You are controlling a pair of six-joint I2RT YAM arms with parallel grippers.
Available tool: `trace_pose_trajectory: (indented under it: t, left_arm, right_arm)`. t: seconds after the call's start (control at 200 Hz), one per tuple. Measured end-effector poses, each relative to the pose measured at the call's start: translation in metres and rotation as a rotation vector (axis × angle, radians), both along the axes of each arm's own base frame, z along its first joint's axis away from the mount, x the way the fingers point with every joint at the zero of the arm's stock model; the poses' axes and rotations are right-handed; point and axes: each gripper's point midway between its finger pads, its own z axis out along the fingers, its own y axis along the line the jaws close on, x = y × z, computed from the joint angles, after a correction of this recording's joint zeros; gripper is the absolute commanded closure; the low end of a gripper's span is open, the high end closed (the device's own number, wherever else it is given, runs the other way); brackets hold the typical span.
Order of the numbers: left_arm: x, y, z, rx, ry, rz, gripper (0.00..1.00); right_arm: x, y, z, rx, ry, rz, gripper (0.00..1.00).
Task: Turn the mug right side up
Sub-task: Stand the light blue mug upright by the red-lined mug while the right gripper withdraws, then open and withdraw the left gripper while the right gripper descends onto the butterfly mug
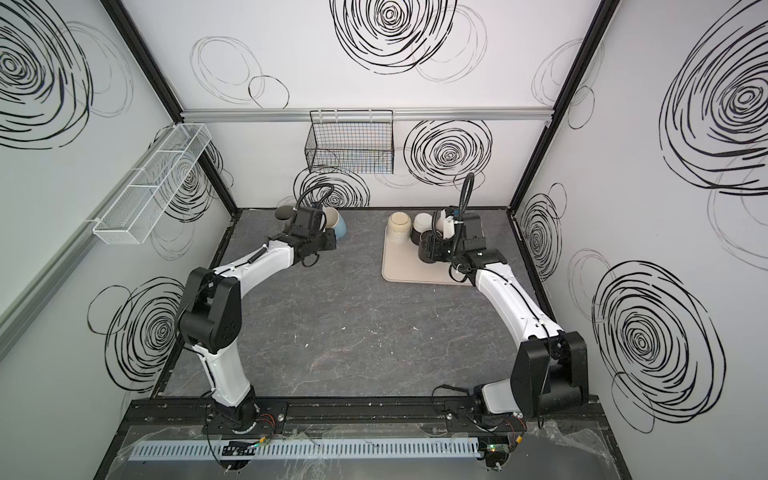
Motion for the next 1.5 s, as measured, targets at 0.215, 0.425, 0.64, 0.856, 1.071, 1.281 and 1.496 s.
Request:
trace_pose_trajectory:
  t: [0.215, 0.425, 0.64, 0.856, 1.071, 1.281, 1.496]
  left_arm:
    - [0.036, 0.001, -0.03, 0.053, 0.028, 0.013, 1.0]
    - [0.054, 0.007, -0.048, 0.107, 0.047, 0.04, 1.0]
    - [0.069, 0.018, -0.062, 0.129, 0.071, 0.072, 1.0]
    - [0.075, 0.021, -0.065, 0.147, 0.078, 0.08, 1.0]
    - [0.075, 0.022, -0.065, 0.16, 0.088, 0.08, 0.74]
    - [0.082, 0.026, -0.054, 0.169, 0.055, 0.101, 0.66]
    - [0.082, 0.027, -0.051, 0.166, 0.049, 0.103, 0.63]
  right_arm:
    - [0.003, -0.006, -0.01, -0.008, 0.021, -0.007, 0.37]
    - [0.006, -0.012, -0.028, -0.016, 0.064, -0.018, 0.37]
    - [0.009, -0.013, -0.049, -0.018, 0.117, -0.018, 0.37]
    - [0.011, -0.013, -0.061, -0.022, 0.152, -0.016, 0.37]
    - [0.014, -0.013, -0.061, -0.017, 0.162, -0.014, 0.37]
    - [0.013, -0.012, -0.063, -0.016, 0.18, -0.01, 0.37]
    - [0.015, -0.012, -0.058, -0.016, 0.175, -0.01, 0.37]
